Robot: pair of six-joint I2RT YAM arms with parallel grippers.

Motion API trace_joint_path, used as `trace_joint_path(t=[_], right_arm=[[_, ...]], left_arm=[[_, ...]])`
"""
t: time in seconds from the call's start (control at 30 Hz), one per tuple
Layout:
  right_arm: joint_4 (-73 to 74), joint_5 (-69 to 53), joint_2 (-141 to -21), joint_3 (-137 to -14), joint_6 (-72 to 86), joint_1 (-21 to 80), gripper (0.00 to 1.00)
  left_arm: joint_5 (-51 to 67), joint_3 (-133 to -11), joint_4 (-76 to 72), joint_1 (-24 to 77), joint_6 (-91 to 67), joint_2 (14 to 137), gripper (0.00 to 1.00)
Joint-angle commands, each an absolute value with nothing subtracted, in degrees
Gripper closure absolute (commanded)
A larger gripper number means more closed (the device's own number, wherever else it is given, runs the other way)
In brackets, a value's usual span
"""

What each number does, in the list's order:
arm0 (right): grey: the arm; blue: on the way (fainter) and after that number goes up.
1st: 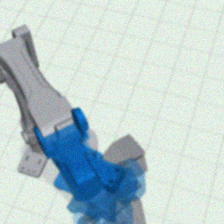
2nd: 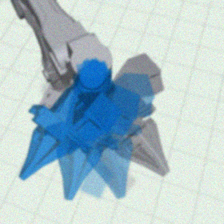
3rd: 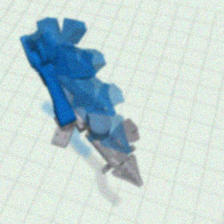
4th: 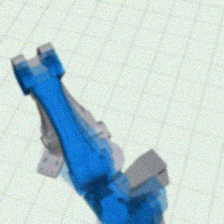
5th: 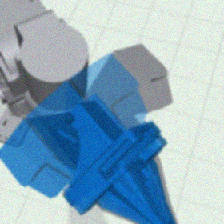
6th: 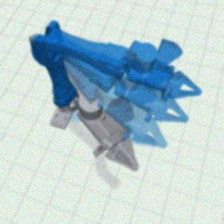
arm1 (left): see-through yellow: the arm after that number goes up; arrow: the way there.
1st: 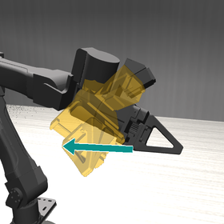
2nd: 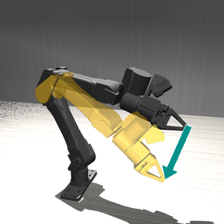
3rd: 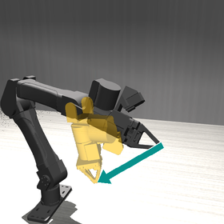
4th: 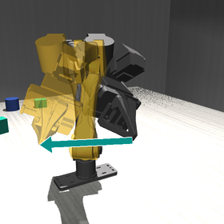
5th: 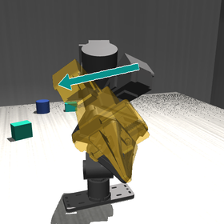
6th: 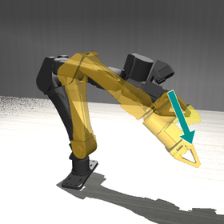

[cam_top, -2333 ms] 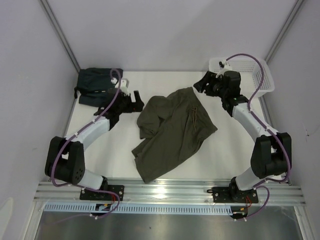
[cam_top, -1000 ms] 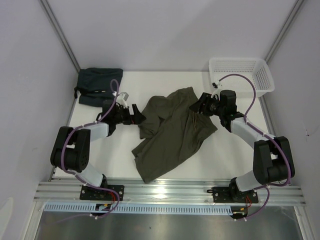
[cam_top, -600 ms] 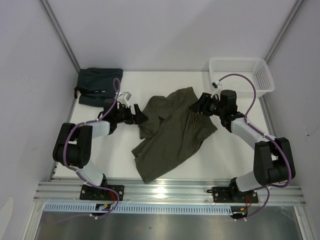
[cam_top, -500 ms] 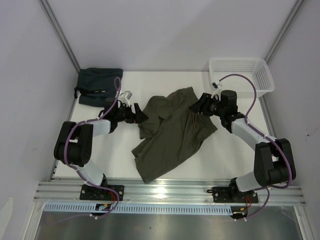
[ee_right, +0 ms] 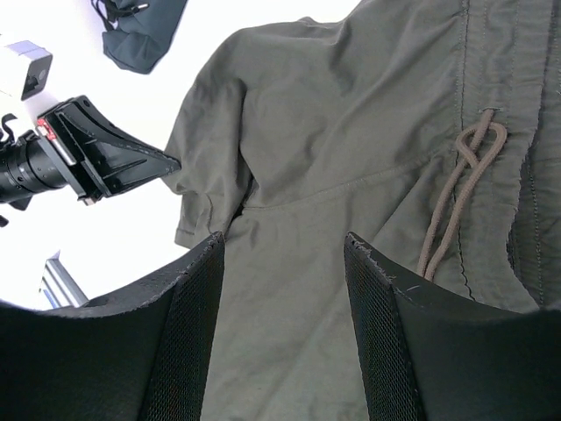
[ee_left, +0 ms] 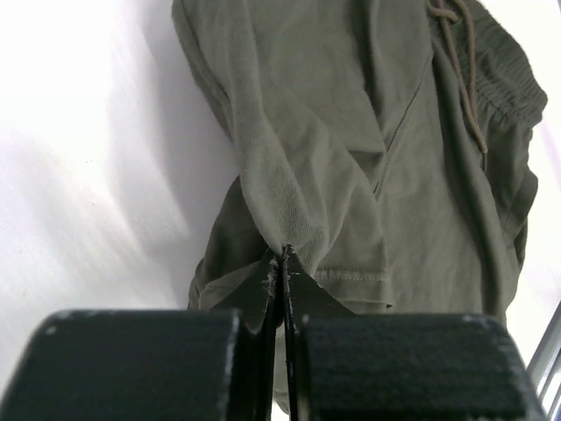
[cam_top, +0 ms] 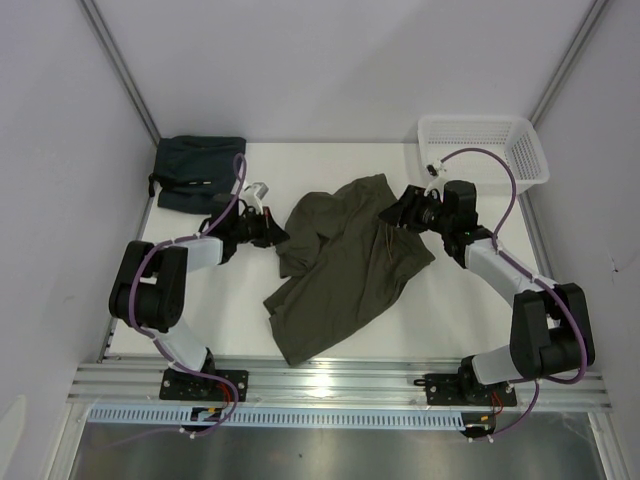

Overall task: Fold and stack the shorts
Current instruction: Flatten the shorts out

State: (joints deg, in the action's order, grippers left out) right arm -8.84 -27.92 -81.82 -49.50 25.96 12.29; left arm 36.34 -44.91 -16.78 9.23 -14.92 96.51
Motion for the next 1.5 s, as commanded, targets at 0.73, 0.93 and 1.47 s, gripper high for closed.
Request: trace_joint_path(t=[0.73,0.93,1.47], right_arm=[[9.58,-4.14,-85.6,-45.53,27.59,17.4,1.0],[9.84,-0.44,-87.63,-45.26,28.39,17.49,1.0],[6.94,0.0,-87.98,-41.57,28.39,18.28,1.0]], left_arm=[[-3.22,-93.56,46.72,12.13,-6.33,106.42,1.0],[-15.64,-107.57,54.75,12.13,-2.82,117.58,1.0],[-19.95,-126.64,47.99,10.55,-0.97,129.81,1.0]])
